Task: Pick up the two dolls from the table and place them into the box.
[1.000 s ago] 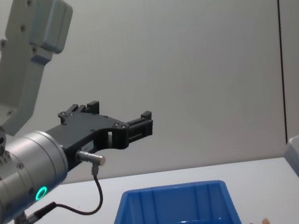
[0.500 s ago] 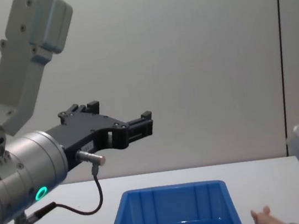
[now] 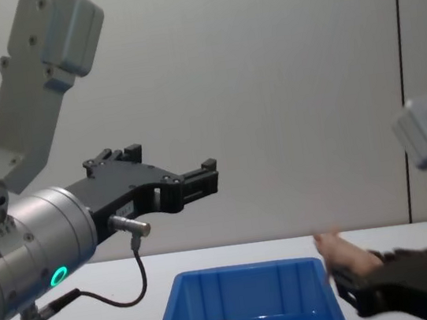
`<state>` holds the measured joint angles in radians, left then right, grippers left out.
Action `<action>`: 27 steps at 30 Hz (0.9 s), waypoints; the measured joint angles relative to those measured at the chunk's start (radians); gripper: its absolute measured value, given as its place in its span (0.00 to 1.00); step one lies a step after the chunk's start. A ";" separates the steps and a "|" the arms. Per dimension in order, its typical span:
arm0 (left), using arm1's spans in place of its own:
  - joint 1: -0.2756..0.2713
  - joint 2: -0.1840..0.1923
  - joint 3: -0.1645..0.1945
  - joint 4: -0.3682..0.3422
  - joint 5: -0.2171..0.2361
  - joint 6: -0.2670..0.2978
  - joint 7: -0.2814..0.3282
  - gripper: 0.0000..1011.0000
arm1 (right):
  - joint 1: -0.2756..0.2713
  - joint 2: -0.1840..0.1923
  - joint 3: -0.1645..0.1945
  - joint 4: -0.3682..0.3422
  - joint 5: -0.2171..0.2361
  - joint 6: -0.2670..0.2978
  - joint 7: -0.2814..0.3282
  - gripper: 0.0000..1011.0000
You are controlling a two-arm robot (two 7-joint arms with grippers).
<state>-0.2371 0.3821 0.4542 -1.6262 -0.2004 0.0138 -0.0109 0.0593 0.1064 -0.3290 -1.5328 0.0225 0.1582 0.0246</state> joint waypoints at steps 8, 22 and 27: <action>0.000 0.000 0.000 0.000 0.000 0.000 0.000 0.99 | 0.042 -0.022 -0.003 0.010 0.017 -0.016 0.069 0.39; 0.000 0.000 0.000 0.000 0.000 0.000 0.000 0.99 | 0.106 -0.063 -0.013 0.076 0.040 -0.002 0.145 0.71; 0.000 0.000 0.000 0.000 0.000 0.000 0.000 0.99 | 0.111 -0.068 -0.015 0.087 0.038 -0.004 0.143 0.88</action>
<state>-0.2371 0.3821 0.4542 -1.6262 -0.2004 0.0138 -0.0109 0.1707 0.0382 -0.3441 -1.4459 0.0609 0.1542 0.1673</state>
